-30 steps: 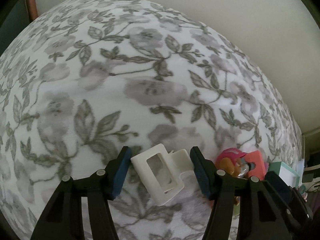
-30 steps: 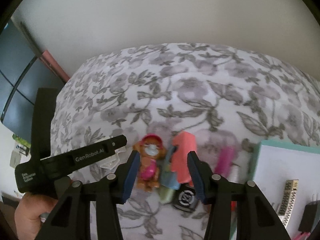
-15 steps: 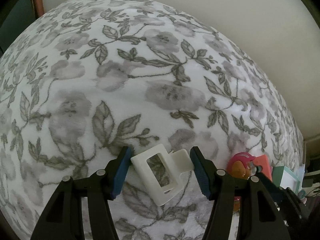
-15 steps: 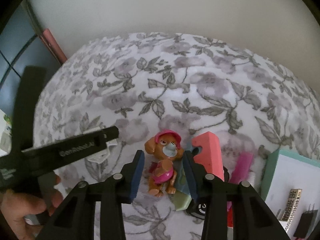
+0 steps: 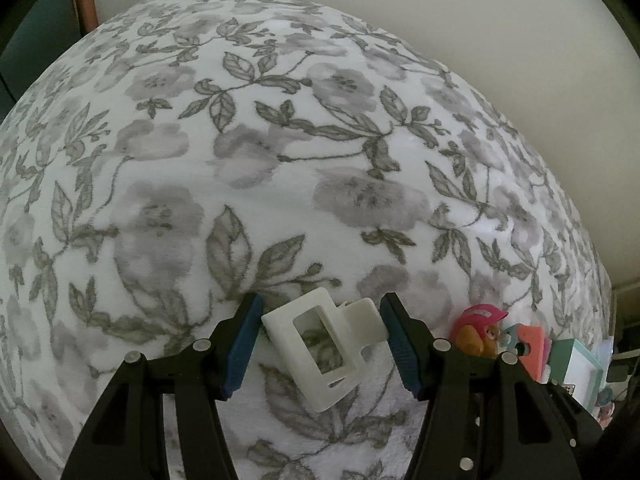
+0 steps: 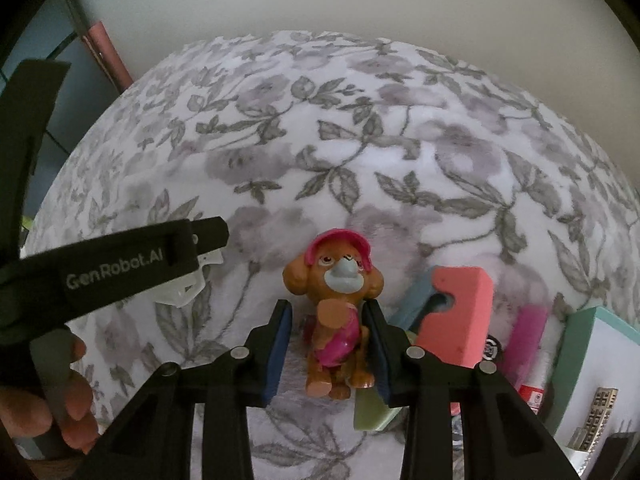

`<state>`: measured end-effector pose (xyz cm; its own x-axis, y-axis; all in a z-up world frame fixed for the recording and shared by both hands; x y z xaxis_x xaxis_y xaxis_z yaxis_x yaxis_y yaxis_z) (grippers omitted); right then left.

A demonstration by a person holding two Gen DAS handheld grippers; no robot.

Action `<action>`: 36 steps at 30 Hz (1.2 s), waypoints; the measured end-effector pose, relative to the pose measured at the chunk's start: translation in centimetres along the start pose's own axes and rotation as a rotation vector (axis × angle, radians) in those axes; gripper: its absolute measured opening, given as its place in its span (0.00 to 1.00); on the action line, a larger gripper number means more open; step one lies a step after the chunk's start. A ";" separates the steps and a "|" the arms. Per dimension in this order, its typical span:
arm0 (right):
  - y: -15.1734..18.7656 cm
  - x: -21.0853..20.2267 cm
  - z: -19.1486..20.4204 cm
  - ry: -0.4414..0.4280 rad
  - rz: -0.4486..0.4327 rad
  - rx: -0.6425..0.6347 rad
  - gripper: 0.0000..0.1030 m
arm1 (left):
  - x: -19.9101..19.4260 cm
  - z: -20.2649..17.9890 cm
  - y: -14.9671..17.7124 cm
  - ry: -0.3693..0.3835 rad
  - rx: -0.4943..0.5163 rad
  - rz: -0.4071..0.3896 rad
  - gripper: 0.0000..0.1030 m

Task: Organize rigid objects
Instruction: 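Grasp the white clip with the left tool while the right tool grasps the toy dog, then carry the white clip and toy dog into the tray and release both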

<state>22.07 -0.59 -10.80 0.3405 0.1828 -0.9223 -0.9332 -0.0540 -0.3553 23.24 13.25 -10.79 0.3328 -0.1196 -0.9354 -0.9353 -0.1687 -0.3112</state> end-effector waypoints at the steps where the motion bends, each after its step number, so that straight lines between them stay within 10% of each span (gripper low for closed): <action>1: 0.0 0.2 0.1 0.011 0.001 -0.009 0.38 | 0.0 0.0 0.0 -0.003 0.000 0.000 0.61; 19: 0.9 -0.1 0.5 0.028 -0.002 -0.021 0.36 | -1.0 0.1 1.2 -0.059 0.021 0.005 0.59; 36: 3.9 -8.9 -4.6 -0.092 -0.120 0.182 0.36 | -9.5 -5.6 1.8 -0.048 0.089 -0.163 0.59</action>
<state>15.96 -6.88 -4.70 0.4457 0.2669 -0.8545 -0.8950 0.1496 -0.4201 19.09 8.65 -1.50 0.4763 -0.0504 -0.8778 -0.8773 -0.0943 -0.4706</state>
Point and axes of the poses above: each gripper's, at about its wrist camera, not at the fingertips, and x roughly the way its jaws point, z to its left, y to its underside, the point moved 1 cm from there along x, roughly the way its jaws point, and after that the axes turned 9 degrees about x, right-handed, at the moved point
